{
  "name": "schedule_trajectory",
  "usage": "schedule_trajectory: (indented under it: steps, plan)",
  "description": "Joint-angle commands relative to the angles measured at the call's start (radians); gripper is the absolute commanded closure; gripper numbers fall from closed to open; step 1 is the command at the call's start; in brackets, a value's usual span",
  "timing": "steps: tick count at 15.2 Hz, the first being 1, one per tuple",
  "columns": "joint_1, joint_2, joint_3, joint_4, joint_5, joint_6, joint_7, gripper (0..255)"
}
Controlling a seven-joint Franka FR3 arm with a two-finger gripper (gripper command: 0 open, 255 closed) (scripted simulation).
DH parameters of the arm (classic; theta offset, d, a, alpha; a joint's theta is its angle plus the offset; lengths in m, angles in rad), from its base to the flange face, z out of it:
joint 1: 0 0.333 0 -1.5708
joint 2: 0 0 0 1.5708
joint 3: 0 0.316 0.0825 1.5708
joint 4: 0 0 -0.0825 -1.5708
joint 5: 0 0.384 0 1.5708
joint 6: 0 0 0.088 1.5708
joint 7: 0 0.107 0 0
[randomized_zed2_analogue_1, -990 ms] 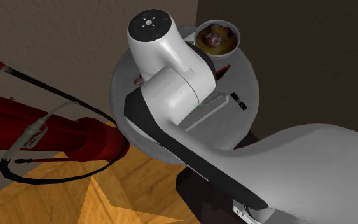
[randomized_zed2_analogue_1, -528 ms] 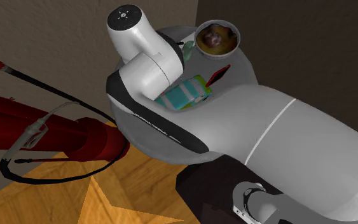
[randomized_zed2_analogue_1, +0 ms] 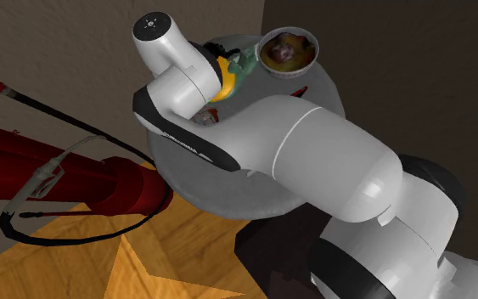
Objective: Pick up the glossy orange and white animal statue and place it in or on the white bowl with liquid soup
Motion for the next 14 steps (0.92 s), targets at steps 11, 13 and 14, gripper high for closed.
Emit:
schedule_trajectory:
  steps: [11,13,14]
  plan:
    - [-0.001,0.033,-0.003,-0.027,-0.004,0.058,0.002,0]
    - [-0.002,0.030,-0.003,-0.029,-0.004,0.058,0.002,255]
    - [-0.003,0.030,-0.003,-0.029,-0.004,0.057,0.001,255]
